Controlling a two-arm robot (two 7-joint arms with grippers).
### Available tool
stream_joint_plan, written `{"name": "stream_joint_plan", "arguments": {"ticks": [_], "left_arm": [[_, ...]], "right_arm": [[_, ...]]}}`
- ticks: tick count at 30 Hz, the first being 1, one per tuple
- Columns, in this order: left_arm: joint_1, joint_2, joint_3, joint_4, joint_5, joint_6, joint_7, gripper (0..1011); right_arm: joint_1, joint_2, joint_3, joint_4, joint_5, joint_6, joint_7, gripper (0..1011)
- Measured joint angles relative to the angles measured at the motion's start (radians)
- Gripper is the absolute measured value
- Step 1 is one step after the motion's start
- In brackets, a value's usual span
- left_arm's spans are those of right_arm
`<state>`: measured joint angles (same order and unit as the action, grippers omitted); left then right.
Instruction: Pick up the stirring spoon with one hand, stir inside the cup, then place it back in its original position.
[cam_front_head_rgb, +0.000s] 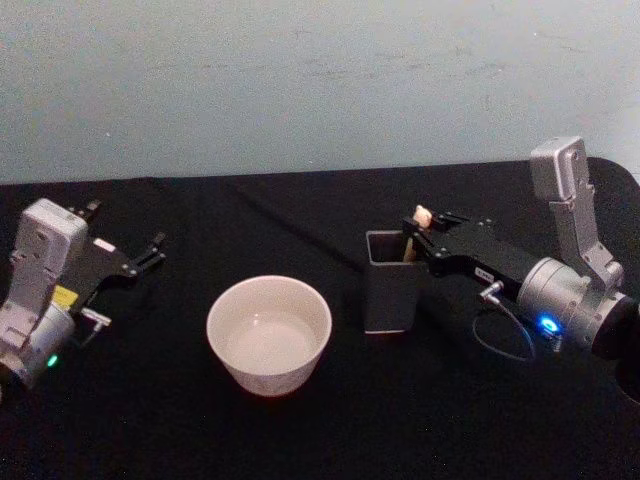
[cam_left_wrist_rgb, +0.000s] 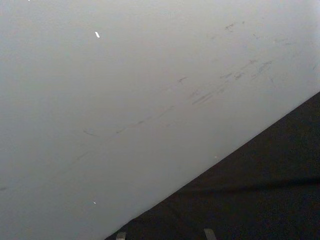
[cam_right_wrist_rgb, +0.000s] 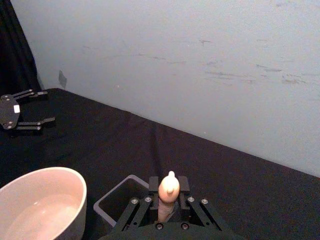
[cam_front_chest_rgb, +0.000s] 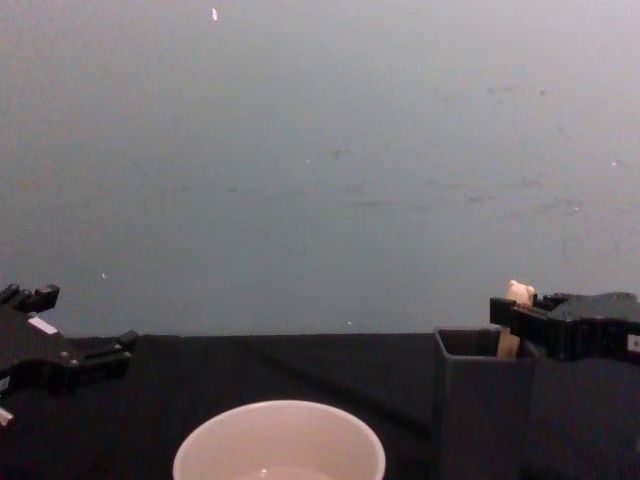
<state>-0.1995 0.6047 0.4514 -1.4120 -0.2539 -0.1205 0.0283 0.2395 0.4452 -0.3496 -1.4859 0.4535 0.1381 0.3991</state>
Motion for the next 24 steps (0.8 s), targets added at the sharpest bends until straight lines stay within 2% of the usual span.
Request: {"name": "stream_joint_plan", "arguments": {"ticks": [4,10,24], "left_arm": [[0.000,0.000,0.000,0.000,0.000,0.000,0.000,1001],[0.000,0.000,0.000,0.000,0.000,0.000,0.000,1001],[0.000,0.000,0.000,0.000,0.000,0.000,0.000,1001]], "right_arm": [[0.000,0.000,0.001,0.000,0.008,0.000,0.006,222],[-0.002,0.007,0.007,-0.008,0.042,0.007,0.027,221],[0.000,0.029,0.030,-0.055,0.092,-0.004,0.024,221]]}}
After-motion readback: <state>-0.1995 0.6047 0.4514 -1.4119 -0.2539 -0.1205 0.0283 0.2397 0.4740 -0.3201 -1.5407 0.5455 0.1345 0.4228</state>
